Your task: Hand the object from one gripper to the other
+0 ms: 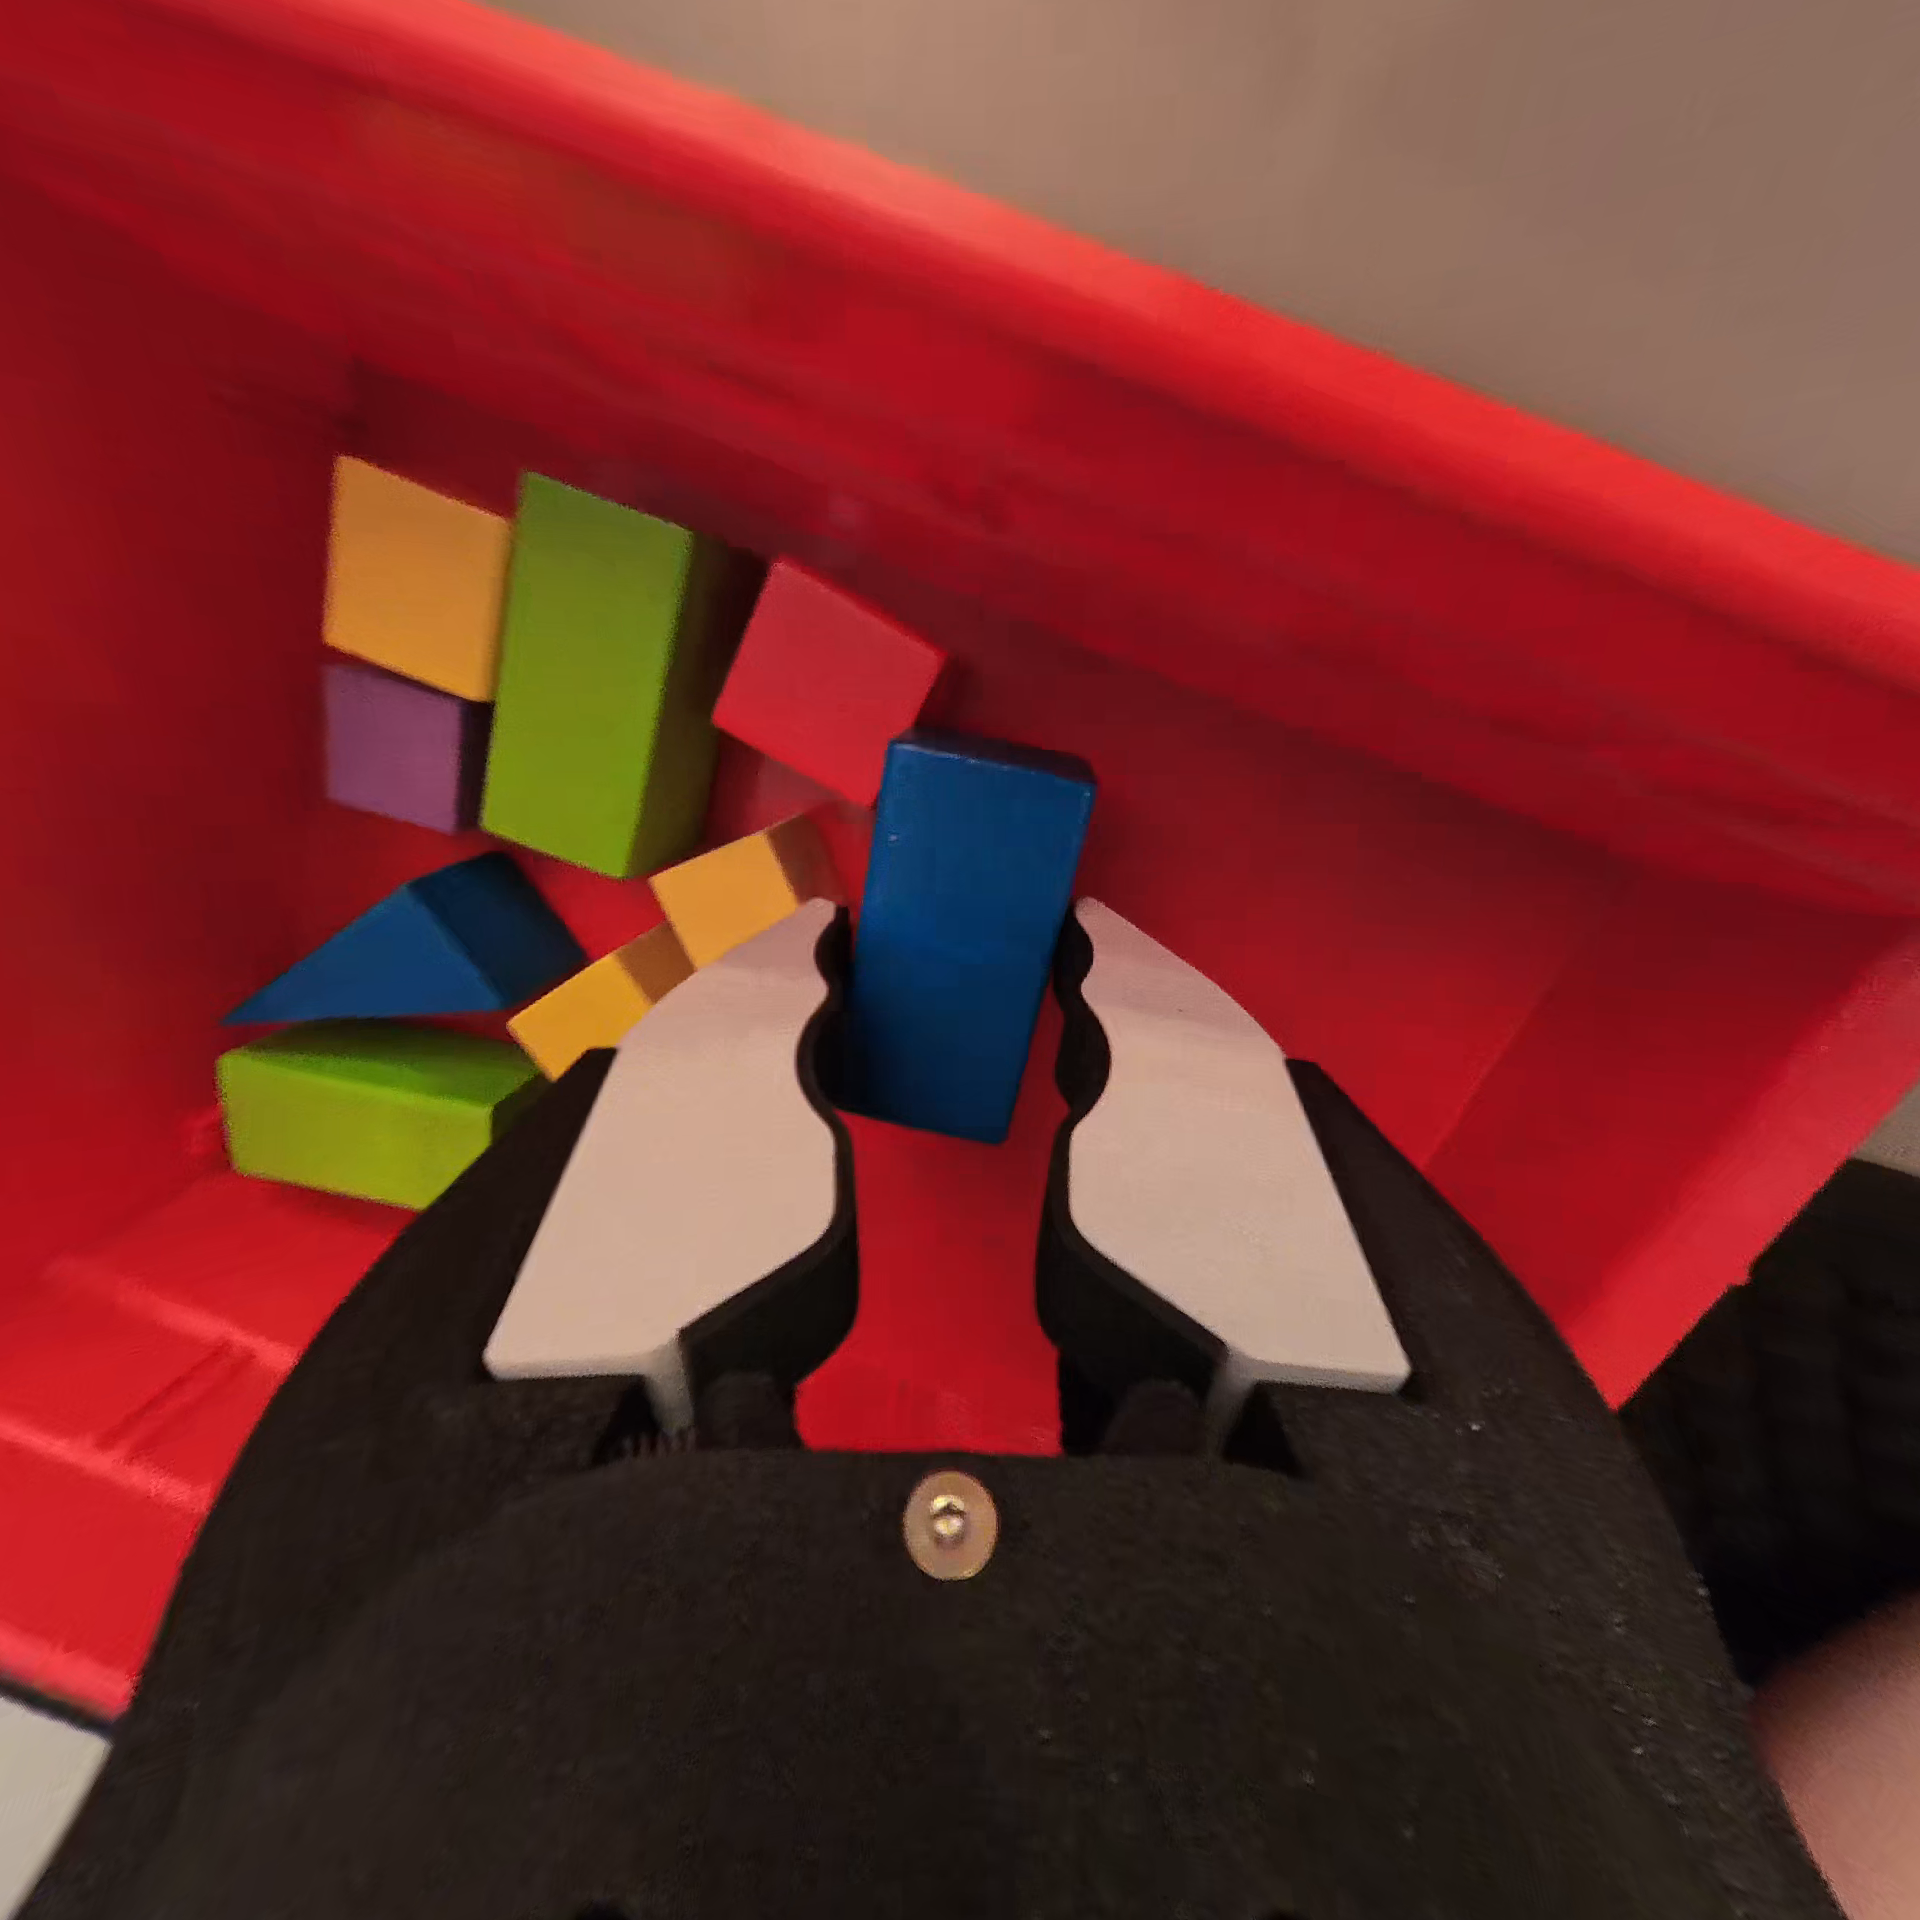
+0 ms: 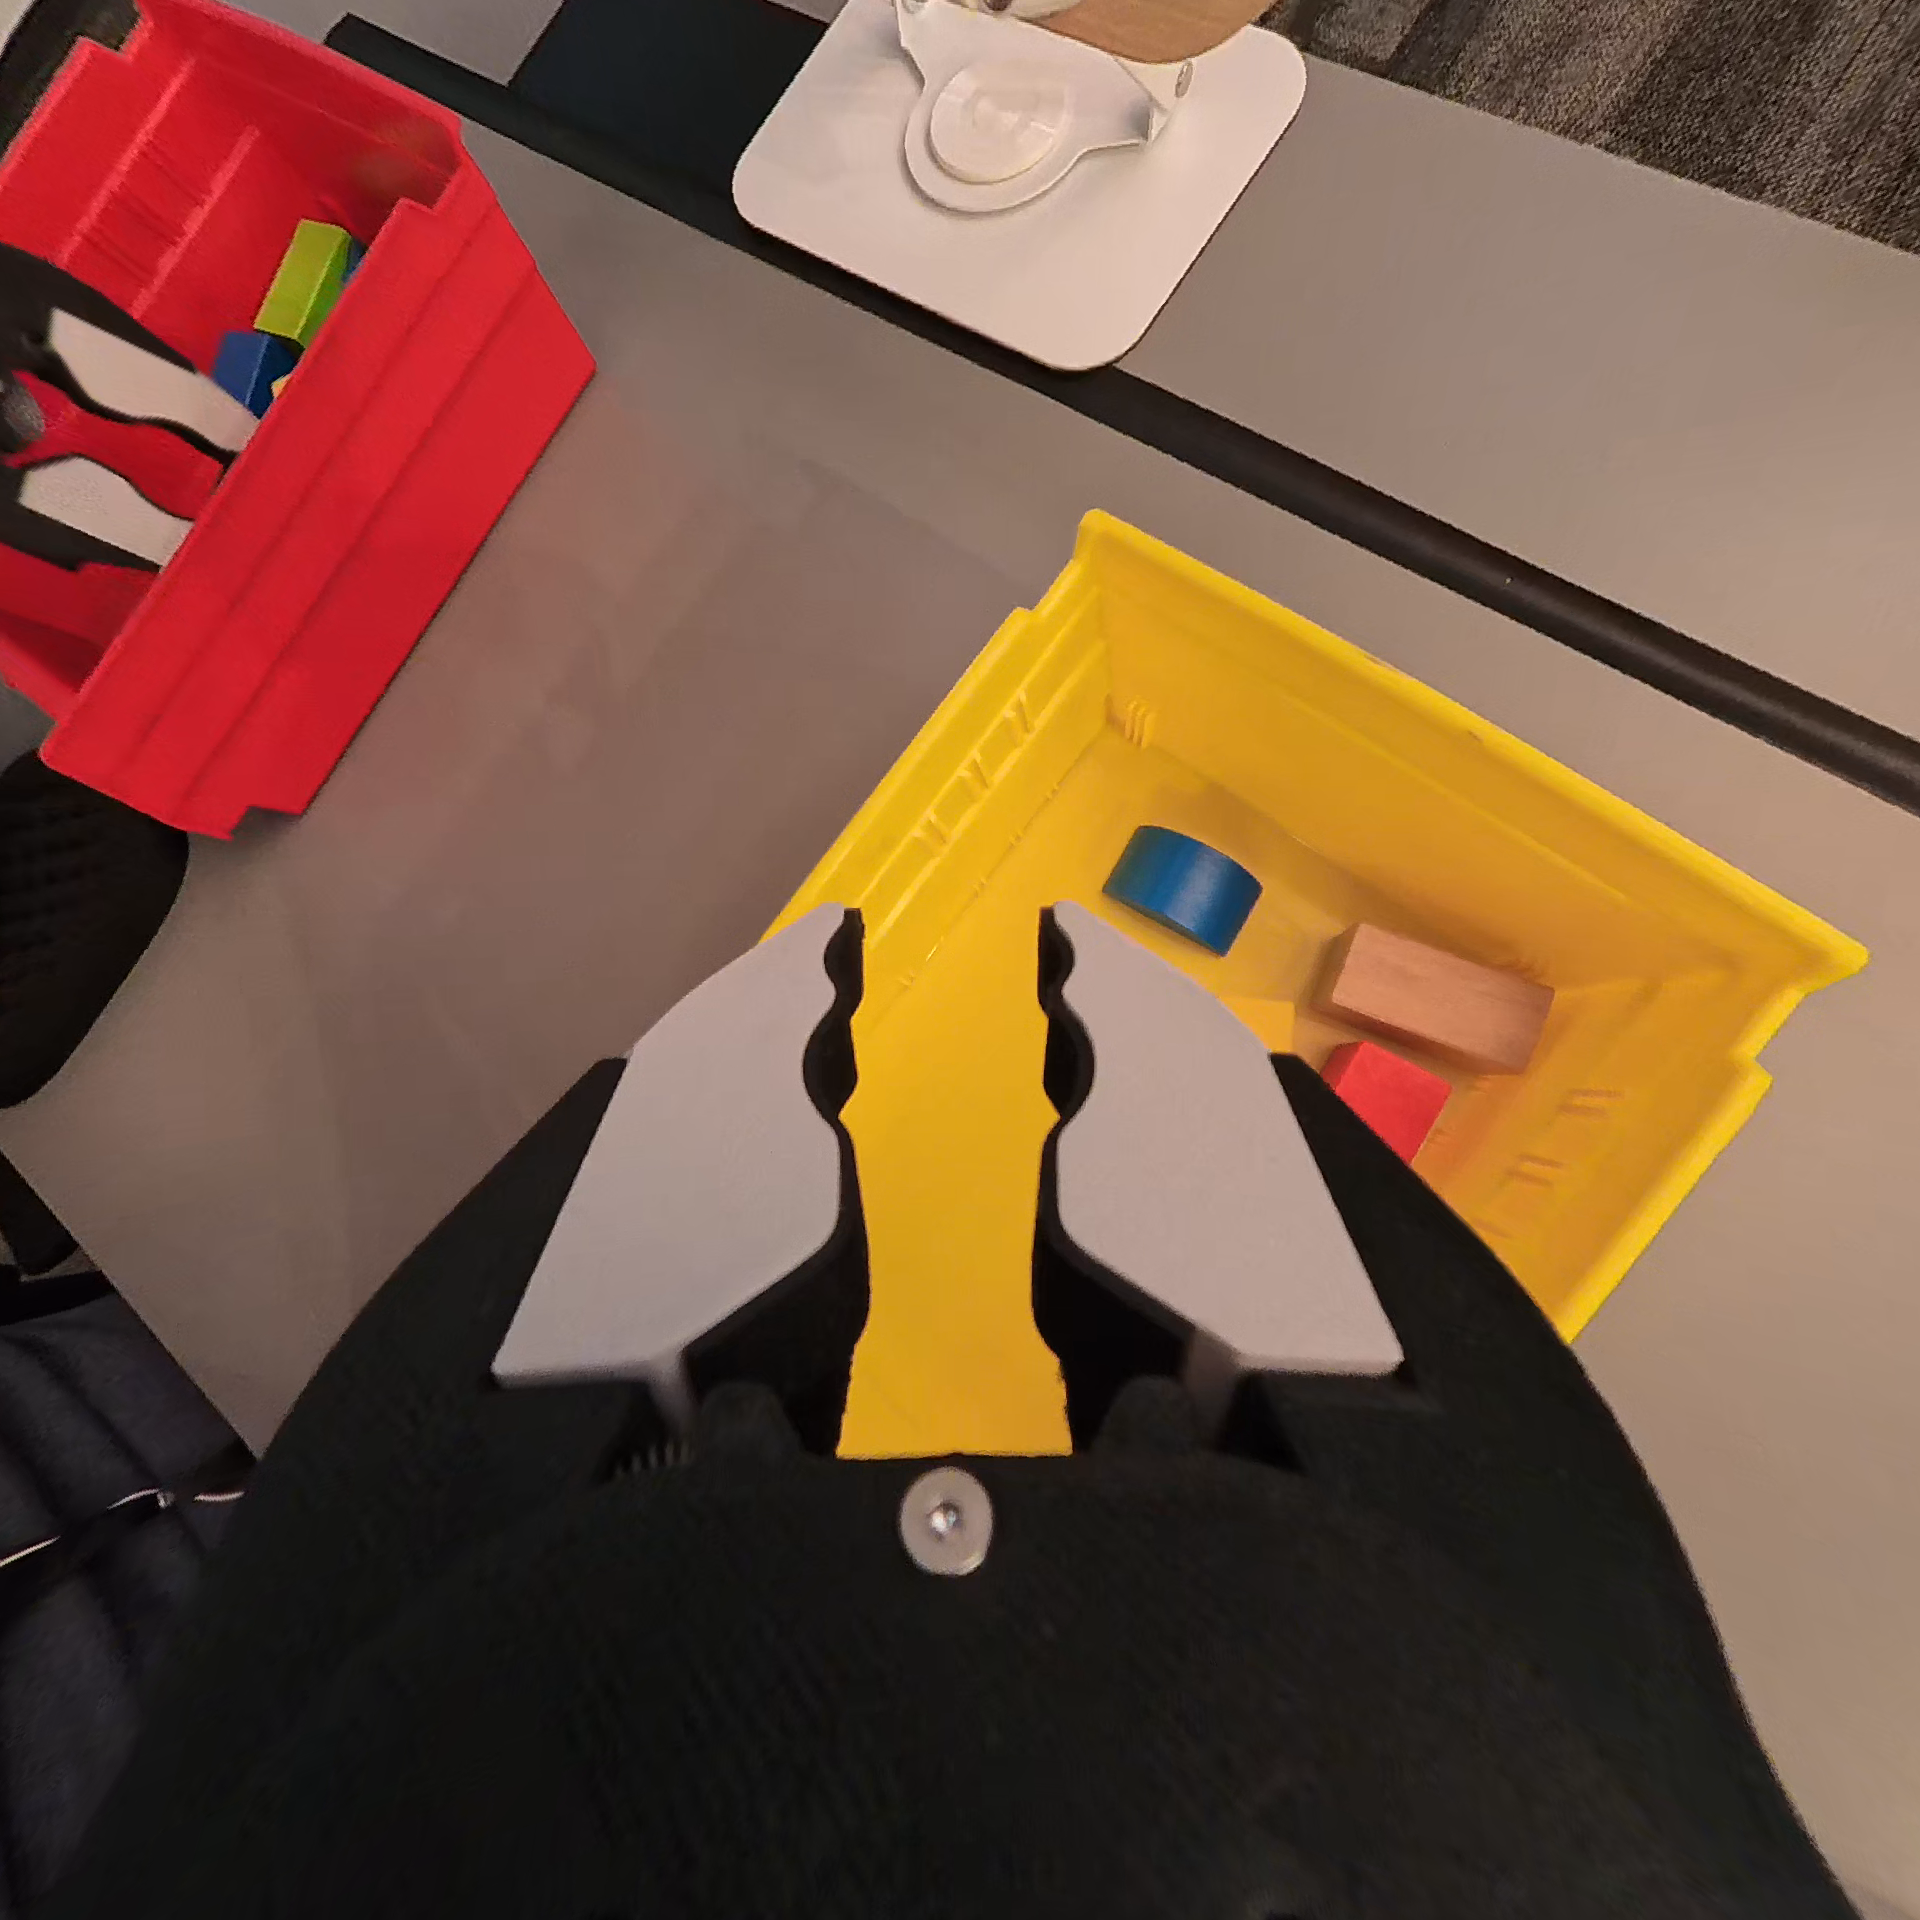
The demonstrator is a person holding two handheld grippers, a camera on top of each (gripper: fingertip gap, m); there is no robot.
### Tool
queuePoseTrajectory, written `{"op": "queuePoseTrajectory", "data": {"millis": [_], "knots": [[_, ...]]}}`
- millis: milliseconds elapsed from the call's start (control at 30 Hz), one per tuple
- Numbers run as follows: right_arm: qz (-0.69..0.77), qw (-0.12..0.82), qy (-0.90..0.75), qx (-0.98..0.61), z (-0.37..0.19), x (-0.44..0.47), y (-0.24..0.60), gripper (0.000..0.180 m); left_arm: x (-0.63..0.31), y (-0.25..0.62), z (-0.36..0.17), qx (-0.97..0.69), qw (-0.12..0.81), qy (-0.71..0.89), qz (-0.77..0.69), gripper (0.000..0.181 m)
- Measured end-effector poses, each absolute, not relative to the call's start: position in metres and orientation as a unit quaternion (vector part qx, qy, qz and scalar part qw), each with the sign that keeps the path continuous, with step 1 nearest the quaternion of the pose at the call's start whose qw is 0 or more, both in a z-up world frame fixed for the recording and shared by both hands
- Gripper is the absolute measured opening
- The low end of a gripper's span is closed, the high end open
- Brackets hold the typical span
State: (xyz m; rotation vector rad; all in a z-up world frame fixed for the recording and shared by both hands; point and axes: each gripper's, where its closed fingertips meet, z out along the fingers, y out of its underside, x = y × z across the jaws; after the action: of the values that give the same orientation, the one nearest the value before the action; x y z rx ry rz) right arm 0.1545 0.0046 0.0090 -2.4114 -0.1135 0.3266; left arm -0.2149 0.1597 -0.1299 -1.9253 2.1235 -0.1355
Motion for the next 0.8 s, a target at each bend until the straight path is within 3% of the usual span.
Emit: {"op": "queuePoseTrajectory", "data": {"millis": [200,367,533,600,800], "knots": [[0.137,0.386,-0.074,-0.909,0.026,0.137,0.016,0.033,-0.209,0.159,-0.064,-0.651,0.257,0.707,-0.101,0.037],[0.086,0.538,-0.259,-0.798,0.082,0.072,0.034,0.033,-0.161,0.121,0.019,-0.595,0.353,0.66,-0.292,0.037],[-0.009,0.646,-0.441,-0.623,0.101,-0.021,0.022,0.052,-0.119,0.074,0.069,-0.55,0.339,0.618,-0.448,0.037],[-0.065,0.695,-0.461,-0.548,0.109,-0.046,0.018,0.064,-0.106,0.059,0.081,-0.557,0.305,0.584,-0.506,0.037],[-0.163,0.744,-0.458,-0.459,0.117,-0.078,0.008,0.07,-0.085,0.022,0.102,-0.536,0.225,0.532,-0.616,0.036]]}}
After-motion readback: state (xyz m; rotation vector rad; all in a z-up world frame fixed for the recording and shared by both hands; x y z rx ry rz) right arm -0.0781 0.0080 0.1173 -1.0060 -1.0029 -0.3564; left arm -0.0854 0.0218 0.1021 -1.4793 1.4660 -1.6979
